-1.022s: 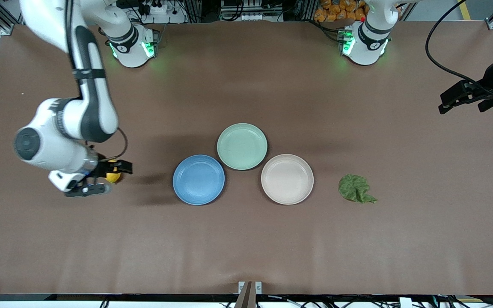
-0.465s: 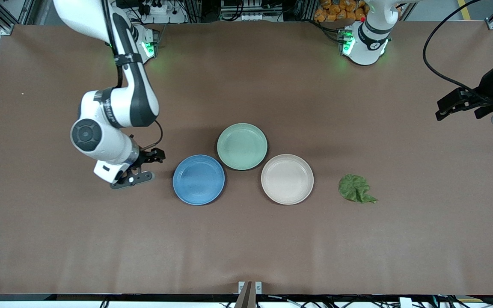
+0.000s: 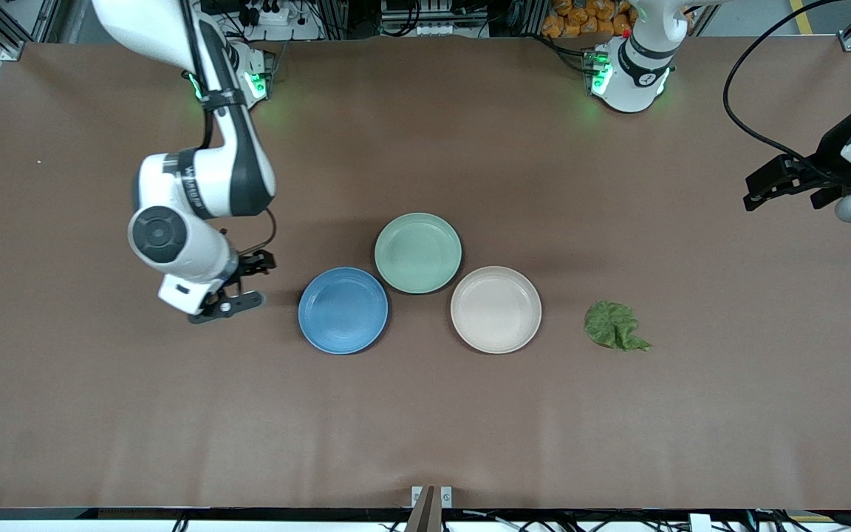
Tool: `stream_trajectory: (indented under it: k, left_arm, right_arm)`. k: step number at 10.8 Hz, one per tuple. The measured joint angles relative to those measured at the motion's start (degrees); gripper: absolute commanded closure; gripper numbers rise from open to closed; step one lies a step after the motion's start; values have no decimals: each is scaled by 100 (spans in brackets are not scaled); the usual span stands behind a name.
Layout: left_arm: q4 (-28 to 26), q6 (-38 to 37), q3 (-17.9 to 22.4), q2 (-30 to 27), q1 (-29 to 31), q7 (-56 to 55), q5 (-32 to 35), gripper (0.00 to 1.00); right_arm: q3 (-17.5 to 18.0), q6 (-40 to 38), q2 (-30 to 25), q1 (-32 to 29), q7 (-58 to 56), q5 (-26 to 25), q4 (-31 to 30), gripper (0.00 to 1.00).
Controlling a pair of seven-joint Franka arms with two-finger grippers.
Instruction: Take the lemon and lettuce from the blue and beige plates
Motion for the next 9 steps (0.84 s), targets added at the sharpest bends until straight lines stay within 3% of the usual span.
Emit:
stream_trajectory:
  k: [5,9]
  left_arm:
    - [9,75,6,8,14,0,0,0]
    - [10,87,124,20,-156,0,0,0]
  right_arm:
    - [-1094,-737,-276,-532,-688,-21,58,0]
    - [-1831,-892,-605,-569,-1021,-30,108,0]
